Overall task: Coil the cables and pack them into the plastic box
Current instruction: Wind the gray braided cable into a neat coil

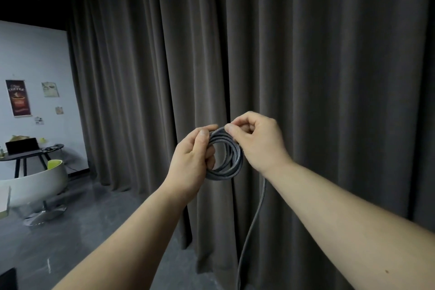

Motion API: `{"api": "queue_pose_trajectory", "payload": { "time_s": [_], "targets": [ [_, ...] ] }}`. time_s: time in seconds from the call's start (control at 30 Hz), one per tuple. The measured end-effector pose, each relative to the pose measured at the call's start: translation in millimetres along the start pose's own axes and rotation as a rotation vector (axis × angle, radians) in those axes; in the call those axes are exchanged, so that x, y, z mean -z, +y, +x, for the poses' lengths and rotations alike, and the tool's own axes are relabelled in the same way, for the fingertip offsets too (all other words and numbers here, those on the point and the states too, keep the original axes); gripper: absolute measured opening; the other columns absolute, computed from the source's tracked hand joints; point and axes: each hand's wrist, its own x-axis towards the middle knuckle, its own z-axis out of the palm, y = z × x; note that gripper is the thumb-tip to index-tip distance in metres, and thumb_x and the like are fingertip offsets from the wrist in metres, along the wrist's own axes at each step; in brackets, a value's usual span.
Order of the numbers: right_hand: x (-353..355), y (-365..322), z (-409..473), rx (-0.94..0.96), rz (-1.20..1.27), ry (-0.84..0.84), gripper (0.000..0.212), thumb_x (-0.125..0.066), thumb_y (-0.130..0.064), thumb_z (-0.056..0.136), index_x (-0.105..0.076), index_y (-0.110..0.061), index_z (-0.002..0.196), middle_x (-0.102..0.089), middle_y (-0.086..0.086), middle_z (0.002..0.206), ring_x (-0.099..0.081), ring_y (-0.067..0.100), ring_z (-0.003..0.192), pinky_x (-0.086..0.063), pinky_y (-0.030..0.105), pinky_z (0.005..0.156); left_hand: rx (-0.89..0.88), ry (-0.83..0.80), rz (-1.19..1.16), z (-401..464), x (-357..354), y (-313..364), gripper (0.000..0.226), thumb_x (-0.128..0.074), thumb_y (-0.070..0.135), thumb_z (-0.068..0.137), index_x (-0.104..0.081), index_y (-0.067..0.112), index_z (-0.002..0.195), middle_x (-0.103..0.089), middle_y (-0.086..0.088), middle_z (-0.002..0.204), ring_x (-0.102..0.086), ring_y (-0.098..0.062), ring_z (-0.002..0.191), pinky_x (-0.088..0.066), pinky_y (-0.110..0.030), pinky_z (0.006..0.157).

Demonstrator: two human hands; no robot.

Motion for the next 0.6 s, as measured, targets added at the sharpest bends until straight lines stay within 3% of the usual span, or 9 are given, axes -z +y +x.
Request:
{"api": "queue_pose_trajectory", "payload": {
  "time_s": [0.2,0.33,0.4,0.43,0.53,0.6],
  "targets": [
    [0.1,1.5,-1.1,-0.025,-0.074,0.093,0.021,-0.077,-0.031,0.078,-0.064,-0.018,0.065,-0.065,-0.005,0.064,-0.058,0.006,0.060,-0.047,0.019,0.057,-0.006,0.029,-0.058,-5.0,-9.0,4.2,0.029,-0.035,0.017,0.105,-0.063,0.013,0.105,-0.040,0.008,0.055,-0.035,-0.007,0.051,-0.036,-0.021,0.049],
    [-0.9,4.3,-6.6,0.103,-0.165,0.169,0.015,-0.073,-0.027,0.082,-0.071,-0.015,0.073,-0.062,-0.003,0.076,-0.059,0.008,0.069,-0.046,0.018,0.063,-0.038,0.036,0.017,-6.0,-15.4,7.7,0.023,-0.042,0.024,0.103,-0.063,0.015,0.108,-0.039,0.013,0.052,-0.035,-0.005,0.049,-0.033,-0.023,0.050],
    [1.2,8.5,-11.0,0.181,-0.188,0.114,0.008,-0.070,-0.021,0.084,-0.075,-0.017,0.088,-0.062,-0.007,0.082,-0.059,0.005,0.077,-0.046,0.012,0.069,-0.041,0.079,0.014,-5.5,-15.2,8.6,0.022,-0.043,0.023,0.103,-0.063,0.016,0.107,-0.038,0.012,0.051,-0.033,-0.004,0.047,-0.030,-0.022,0.048],
    [2.3,11.1,-14.8,0.195,-0.208,0.055,0.017,-0.069,-0.019,0.085,-0.074,-0.018,0.101,-0.062,-0.009,0.088,-0.059,0.002,0.083,-0.046,0.011,0.075,-0.041,0.104,-0.004,-5.2,-14.4,9.1,0.022,-0.042,0.022,0.103,-0.063,0.015,0.106,-0.037,0.012,0.051,-0.033,-0.005,0.047,-0.029,-0.022,0.047],
    [3.9,19.3,-28.1,0.117,-0.207,-0.156,0.046,-0.061,-0.020,0.091,-0.052,-0.030,0.135,-0.060,-0.015,0.119,-0.055,-0.004,0.108,-0.040,0.011,0.094,-0.058,0.147,0.005,-5.0,-14.6,10.8,0.024,-0.040,0.023,0.104,-0.062,0.016,0.107,-0.037,0.012,0.051,-0.033,-0.005,0.047,-0.029,-0.021,0.047],
    [3.1,20.0,-31.5,0.023,-0.206,-0.189,0.049,-0.054,-0.026,0.095,-0.042,-0.032,0.142,-0.054,-0.020,0.123,-0.050,-0.004,0.113,-0.037,0.013,0.097,-0.066,0.158,0.022,-5.8,-16.9,10.9,0.024,-0.038,0.022,0.104,-0.062,0.016,0.108,-0.037,0.010,0.051,-0.033,-0.004,0.048,-0.030,-0.021,0.047]
  ]
}}
